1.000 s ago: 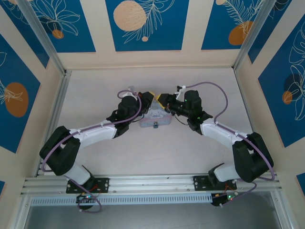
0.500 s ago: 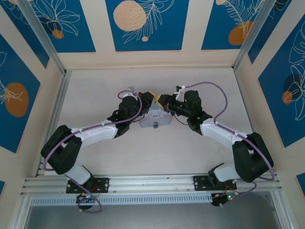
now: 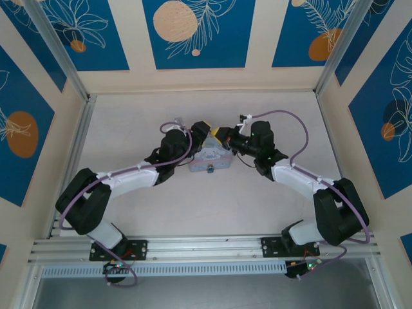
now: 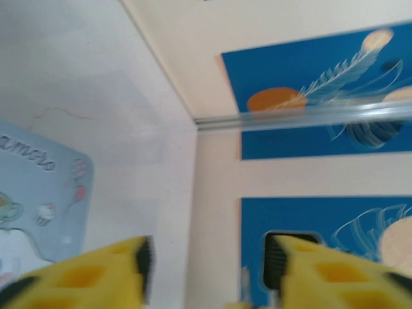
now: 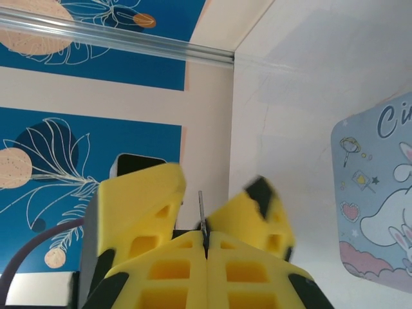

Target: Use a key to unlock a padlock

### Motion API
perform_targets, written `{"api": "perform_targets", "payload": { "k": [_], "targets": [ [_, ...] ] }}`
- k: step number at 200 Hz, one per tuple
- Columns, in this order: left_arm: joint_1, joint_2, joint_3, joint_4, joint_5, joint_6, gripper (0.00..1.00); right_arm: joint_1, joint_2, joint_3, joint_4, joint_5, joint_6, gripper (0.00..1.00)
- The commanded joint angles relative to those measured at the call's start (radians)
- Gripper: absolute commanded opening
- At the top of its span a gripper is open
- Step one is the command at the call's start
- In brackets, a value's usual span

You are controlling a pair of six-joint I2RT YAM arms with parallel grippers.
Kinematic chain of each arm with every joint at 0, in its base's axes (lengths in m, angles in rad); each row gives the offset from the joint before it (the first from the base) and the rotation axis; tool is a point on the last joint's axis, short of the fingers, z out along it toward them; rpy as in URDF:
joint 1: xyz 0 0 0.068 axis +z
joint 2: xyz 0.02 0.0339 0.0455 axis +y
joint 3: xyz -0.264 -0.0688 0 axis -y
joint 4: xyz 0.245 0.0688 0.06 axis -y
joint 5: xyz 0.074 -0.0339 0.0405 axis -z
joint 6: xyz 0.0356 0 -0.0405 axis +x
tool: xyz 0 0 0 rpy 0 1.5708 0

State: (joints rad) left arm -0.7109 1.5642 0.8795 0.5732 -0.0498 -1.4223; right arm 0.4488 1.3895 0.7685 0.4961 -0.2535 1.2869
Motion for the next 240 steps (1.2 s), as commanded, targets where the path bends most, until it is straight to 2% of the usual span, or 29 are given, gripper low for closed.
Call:
{"api": "perform_targets", "payload": {
  "k": [1,23,41,69,90,122,150,190,204,240],
  "targets": [
    [0.059,-0.057,0.056,-0.139,0.103,0.103,0.73,-0.038,-0.037,-0.012,-0.021,-0.059,-0.007,0.0],
    [0.117,-0.072,0.12,-0.273,0.215,0.216,0.84,-0.074,-0.05,-0.011,-0.061,-0.127,-0.019,0.0],
    [0.164,-0.056,0.184,-0.355,0.338,0.312,0.87,-0.1,-0.047,-0.002,-0.084,-0.205,-0.027,0.0],
    [0.218,-0.004,0.272,-0.417,0.538,0.416,0.87,-0.125,-0.031,0.003,-0.087,-0.3,-0.02,0.0],
    [0.225,0.026,0.333,-0.485,0.621,0.496,0.81,-0.131,-0.02,0.005,-0.064,-0.345,-0.004,0.0],
    [0.225,0.054,0.355,-0.502,0.674,0.523,0.64,-0.131,-0.008,0.005,-0.041,-0.361,0.021,0.0],
    [0.222,0.076,0.345,-0.455,0.703,0.494,0.52,-0.125,0.015,0.016,-0.017,-0.367,0.045,0.0],
    [0.213,0.093,0.335,-0.41,0.723,0.462,0.48,-0.106,0.039,0.038,-0.014,-0.356,0.048,0.0],
    [0.208,0.1,0.333,-0.408,0.723,0.461,0.43,-0.102,0.044,0.041,-0.017,-0.35,0.049,0.0],
    [0.196,0.116,0.319,-0.393,0.722,0.456,0.41,-0.095,0.054,0.048,-0.009,-0.344,0.053,0.0]
  ]
}}
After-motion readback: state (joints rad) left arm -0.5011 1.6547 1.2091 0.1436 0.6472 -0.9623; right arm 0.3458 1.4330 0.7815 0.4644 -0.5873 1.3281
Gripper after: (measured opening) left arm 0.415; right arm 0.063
